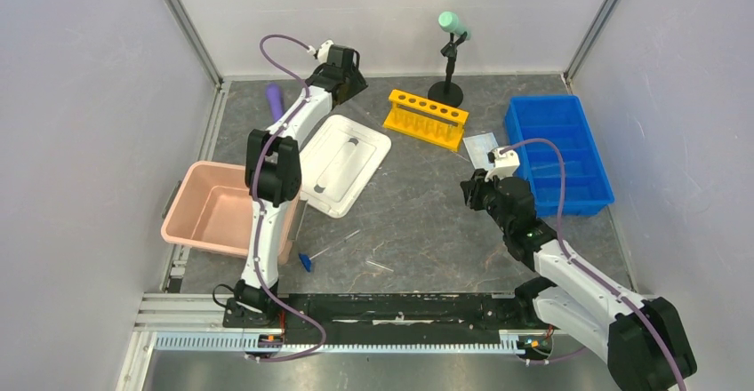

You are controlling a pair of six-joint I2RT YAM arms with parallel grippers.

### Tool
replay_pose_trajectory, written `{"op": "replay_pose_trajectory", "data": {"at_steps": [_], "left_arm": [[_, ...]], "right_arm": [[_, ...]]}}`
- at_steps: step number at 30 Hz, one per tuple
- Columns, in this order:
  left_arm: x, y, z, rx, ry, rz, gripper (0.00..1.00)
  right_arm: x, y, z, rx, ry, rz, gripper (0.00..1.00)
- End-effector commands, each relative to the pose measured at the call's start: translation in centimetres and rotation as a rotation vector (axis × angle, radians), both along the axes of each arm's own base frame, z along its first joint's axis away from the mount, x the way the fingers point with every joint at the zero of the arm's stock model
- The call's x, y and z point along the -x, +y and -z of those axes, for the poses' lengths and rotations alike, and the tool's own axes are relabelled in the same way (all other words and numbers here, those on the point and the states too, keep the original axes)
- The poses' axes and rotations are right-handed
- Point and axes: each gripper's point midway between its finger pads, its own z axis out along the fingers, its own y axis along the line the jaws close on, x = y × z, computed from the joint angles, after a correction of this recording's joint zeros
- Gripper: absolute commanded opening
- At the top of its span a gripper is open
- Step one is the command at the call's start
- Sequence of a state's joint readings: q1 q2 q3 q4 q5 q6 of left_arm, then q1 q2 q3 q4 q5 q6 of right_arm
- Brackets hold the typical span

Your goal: Organize the chemistry lab equipment

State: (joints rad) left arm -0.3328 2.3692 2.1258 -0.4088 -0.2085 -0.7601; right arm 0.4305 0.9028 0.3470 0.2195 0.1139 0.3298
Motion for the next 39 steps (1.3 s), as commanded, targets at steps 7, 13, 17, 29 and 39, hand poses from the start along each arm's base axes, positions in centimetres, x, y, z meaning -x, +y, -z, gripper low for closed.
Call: {"op": "replay_pose_trajectory", "data": {"at_steps": [7, 13, 17, 29, 39], "left_arm": [[1.4, 1.5, -3.9, -0.181, -0.043, -0.026, 0.59], [5.4, 1.8, -9.8, -0.355, -0.103, -0.049, 0.62], [8.4, -0.7, -11.6, -0.368, -0.138, -0.05, 0.62], [11.9, -3.7, -13.0, -0.26, -0.112, 0.095, 0.69], [21.5, 5.8, -15.3, -0.209, -0.126, 0.186, 0.75]], "right_arm": [[-0.4, 0.2, -0.5, -0.015, -0.022, 0.006, 0.34], [-0.3, 0.4, -1.0, -0.031, -0.04, -0.005, 0.34], [-0.2, 0.5, -1.1, -0.039, -0.044, -0.01, 0.34], [-2.2, 3.1, -4.2, -0.016, -0.05, -0.122, 0.35], [-12.1, 12.4, -11.2, 0.089, -0.109, -0.269, 0.38]]}}
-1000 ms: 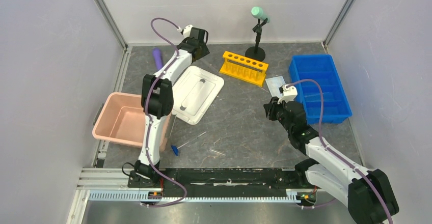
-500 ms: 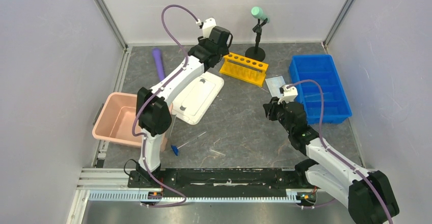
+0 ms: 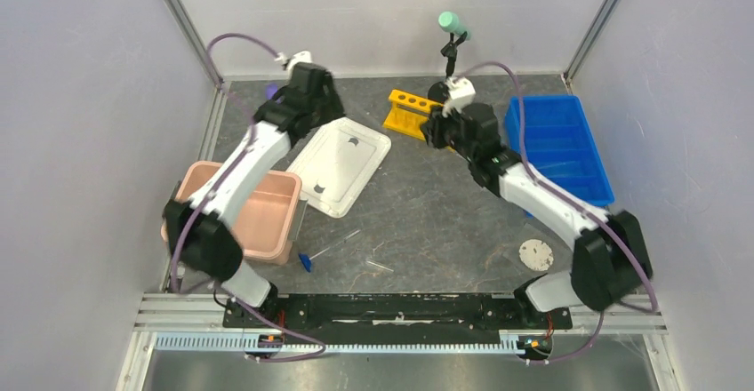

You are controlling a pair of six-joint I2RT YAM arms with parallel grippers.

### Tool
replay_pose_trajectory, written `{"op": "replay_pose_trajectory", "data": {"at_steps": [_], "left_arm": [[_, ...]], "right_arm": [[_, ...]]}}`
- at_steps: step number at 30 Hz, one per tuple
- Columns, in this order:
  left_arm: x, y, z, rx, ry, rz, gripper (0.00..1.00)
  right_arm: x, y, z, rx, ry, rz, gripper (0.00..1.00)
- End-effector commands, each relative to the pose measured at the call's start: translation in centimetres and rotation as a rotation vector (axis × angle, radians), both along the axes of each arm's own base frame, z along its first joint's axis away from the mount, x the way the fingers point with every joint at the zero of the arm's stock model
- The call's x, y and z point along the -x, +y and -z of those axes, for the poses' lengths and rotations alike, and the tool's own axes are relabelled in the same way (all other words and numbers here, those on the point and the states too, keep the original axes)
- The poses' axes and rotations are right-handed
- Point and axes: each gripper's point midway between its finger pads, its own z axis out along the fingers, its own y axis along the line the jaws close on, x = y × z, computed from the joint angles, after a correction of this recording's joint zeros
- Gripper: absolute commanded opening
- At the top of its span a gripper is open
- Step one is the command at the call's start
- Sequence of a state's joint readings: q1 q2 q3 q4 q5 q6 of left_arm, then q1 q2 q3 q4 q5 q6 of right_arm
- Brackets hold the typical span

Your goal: Organize the chemistry lab equipment

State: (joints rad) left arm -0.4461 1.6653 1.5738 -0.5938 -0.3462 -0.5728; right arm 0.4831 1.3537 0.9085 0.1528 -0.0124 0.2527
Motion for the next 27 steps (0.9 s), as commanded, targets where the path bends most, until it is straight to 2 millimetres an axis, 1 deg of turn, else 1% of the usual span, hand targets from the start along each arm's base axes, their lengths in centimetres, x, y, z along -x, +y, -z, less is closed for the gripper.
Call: {"op": "replay_pose_trajectory", "data": {"at_steps": [1, 2, 3, 4, 5, 7, 8, 9, 10, 13, 16, 19, 21, 24, 27], "left_arm": [[5.4, 2.6, -4.1, 0.034, -0.114, 0.099, 0.76], [6.7, 2.9, -4.5, 0.038, -0.136, 0.125, 0.77], [7.9, 3.0, -3.9, 0.041, -0.138, 0.149, 0.77], [9.1, 3.2, -4.2, 0.055, -0.159, 0.165, 0.78], [10.2, 3.5, -3.5, 0.064, -0.159, 0.175, 0.78], [12.3, 3.7, -3.4, 0.1, -0.191, 0.201, 0.79], [13.1, 3.8, -2.8, 0.115, -0.194, 0.204, 0.79], [13.7, 3.8, -2.7, 0.132, -0.21, 0.208, 0.8], [14.5, 3.9, -2.2, 0.14, -0.214, 0.217, 0.8], [15.7, 4.0, -1.6, 0.15, -0.219, 0.237, 0.81], [16.6, 3.8, -1.3, 0.151, -0.201, 0.266, 0.82], [17.2, 3.8, -0.7, 0.126, -0.194, 0.278, 0.83], [17.3, 4.0, -0.7, 0.11, -0.194, 0.275, 0.83], [17.3, 4.2, -1.1, 0.105, -0.207, 0.273, 0.83], [17.4, 4.1, -1.0, 0.107, -0.205, 0.274, 0.83]], "right_arm": [[-4.2, 4.8, -3.2, 0.091, -0.084, -0.087, 0.38], [-5.2, 5.9, -2.9, 0.117, -0.091, -0.104, 0.38], [-6.4, 7.0, -2.8, 0.132, -0.099, -0.117, 0.39], [-7.4, 8.0, -2.8, 0.149, -0.112, -0.134, 0.39], [-8.5, 9.2, -2.5, 0.161, -0.12, -0.156, 0.39], [-10.5, 11.2, -1.8, 0.185, -0.127, -0.176, 0.39], [-11.5, 12.1, -0.9, 0.194, -0.122, -0.183, 0.4], [-12.3, 12.9, -0.6, 0.194, -0.124, -0.187, 0.4], [-13.3, 13.7, 0.1, 0.222, -0.139, -0.2, 0.4], [-15.0, 15.8, 2.6, 0.268, -0.145, -0.218, 0.4], [-16.6, 16.6, 5.2, 0.29, -0.13, -0.195, 0.41], [-17.7, 16.9, 7.3, 0.31, -0.128, -0.18, 0.41], [-18.4, 16.8, 8.0, 0.328, -0.131, -0.162, 0.41], [-18.9, 17.0, 8.9, 0.347, -0.133, -0.165, 0.43], [-19.1, 17.1, 10.1, 0.363, -0.126, -0.169, 0.44]]}}
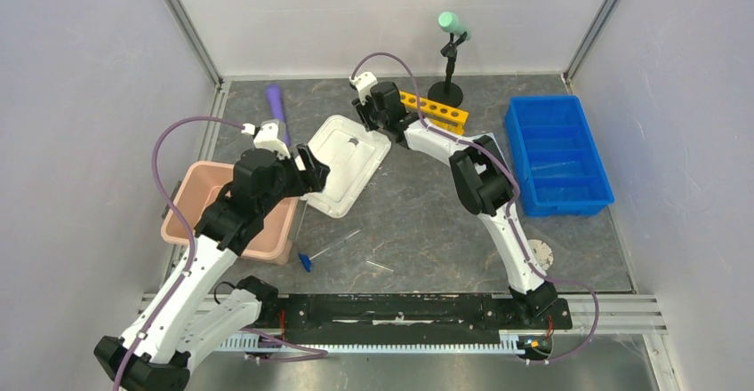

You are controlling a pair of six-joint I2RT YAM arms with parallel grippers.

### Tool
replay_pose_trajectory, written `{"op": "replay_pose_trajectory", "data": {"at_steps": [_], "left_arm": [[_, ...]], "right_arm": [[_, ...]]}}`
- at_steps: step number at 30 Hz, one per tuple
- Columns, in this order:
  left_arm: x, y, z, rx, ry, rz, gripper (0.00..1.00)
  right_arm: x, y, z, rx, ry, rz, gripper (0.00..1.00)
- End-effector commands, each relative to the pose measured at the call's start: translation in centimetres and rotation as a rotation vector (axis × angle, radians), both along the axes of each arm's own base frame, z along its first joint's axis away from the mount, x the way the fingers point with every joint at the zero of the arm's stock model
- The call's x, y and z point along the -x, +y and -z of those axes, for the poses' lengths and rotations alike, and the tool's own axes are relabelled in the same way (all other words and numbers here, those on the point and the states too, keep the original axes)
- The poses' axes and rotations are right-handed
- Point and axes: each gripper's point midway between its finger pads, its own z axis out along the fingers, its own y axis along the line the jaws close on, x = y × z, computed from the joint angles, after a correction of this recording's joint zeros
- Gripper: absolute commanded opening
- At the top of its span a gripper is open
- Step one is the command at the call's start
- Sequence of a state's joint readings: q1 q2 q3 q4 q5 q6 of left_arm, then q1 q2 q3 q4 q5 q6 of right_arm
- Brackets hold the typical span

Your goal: Organize the chemistry lab equipment

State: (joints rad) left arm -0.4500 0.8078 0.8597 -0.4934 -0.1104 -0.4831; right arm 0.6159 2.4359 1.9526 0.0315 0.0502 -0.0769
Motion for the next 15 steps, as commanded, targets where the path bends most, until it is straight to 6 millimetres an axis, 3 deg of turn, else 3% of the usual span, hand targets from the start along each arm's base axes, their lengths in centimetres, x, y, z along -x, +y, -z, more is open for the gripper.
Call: {"op": "replay_pose_trajectory", "data": {"at_steps": [1, 15], "left_arm": [[0.1, 0.2, -0.4, -0.034, -0.033, 0.02, 0.83], [0.0, -0.1, 0.0, -0.03, -0.018, 0.027, 0.84]], "right_arm": [[-1.9, 0.5, -2.6, -0.001, -0.097, 0.014, 0.44], [-3.0, -0.7, 0.8, 0.054, -0.066, 0.064, 0.48]]}}
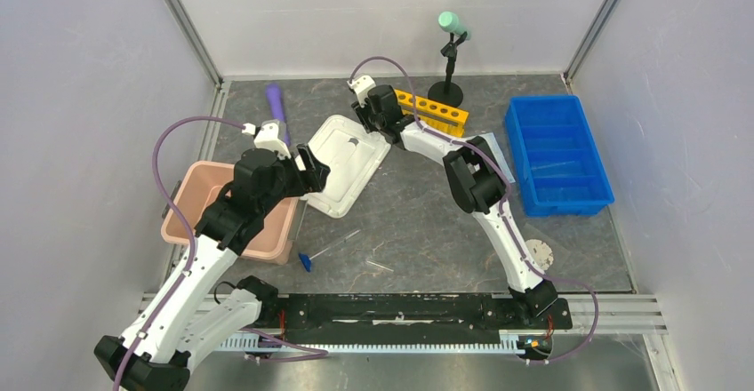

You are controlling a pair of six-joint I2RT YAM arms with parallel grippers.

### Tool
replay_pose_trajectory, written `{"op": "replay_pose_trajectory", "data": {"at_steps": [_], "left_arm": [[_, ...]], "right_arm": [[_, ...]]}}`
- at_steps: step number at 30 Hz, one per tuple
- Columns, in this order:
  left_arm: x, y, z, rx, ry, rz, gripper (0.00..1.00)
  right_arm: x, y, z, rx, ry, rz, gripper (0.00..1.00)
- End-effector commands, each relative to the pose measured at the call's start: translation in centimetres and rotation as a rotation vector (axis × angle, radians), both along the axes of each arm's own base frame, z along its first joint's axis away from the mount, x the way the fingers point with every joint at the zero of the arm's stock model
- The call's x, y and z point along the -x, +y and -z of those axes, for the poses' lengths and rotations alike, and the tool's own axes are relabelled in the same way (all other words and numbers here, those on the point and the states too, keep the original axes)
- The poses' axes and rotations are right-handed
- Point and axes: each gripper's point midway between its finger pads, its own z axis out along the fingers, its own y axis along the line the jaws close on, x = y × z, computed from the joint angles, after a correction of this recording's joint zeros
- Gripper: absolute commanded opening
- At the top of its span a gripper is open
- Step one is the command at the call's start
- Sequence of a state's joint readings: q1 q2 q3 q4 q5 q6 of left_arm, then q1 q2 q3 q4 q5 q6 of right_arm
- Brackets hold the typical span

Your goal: Organize the chemistry lab equipment

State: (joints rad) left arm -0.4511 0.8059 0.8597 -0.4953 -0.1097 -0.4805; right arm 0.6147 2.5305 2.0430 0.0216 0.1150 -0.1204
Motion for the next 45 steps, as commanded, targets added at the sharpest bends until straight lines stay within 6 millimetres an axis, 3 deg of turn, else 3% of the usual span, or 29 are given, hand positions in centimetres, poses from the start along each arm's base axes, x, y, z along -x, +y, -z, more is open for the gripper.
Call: {"op": "replay_pose_trajectory", "data": {"at_steps": [1, 10, 17, 28, 40, 45], "left_arm": [[-0.1, -0.1, 0.1, -0.028, -0.015, 0.022, 0.84], [-0.2, -0.1, 0.1, -0.027, -0.011, 0.021, 0.84], [-0.2, -0.1, 0.1, -0.024, -0.01, 0.02, 0.84], [-0.2, 0.0, -0.2, -0.023, -0.021, 0.014, 0.84], [-0.1, 0.4, -0.4, -0.03, -0.034, -0.001, 0.84], [-0.2, 0.5, -0.5, -0.031, -0.037, -0.006, 0.84]], "right_arm": [[-1.2, -0.2, -1.4, -0.017, -0.038, 0.021, 0.48], [-1.2, -1.5, 1.3, -0.003, 0.044, 0.016, 0.49], [-0.6, -1.6, 1.8, 0.007, 0.069, -0.013, 0.47], [0.3, -1.6, 2.1, 0.026, 0.09, -0.05, 0.35], [0.1, -1.0, -1.2, -0.006, 0.036, -0.072, 0.29], [0.4, -0.8, -4.4, -0.037, -0.033, -0.081, 0.27]]}}
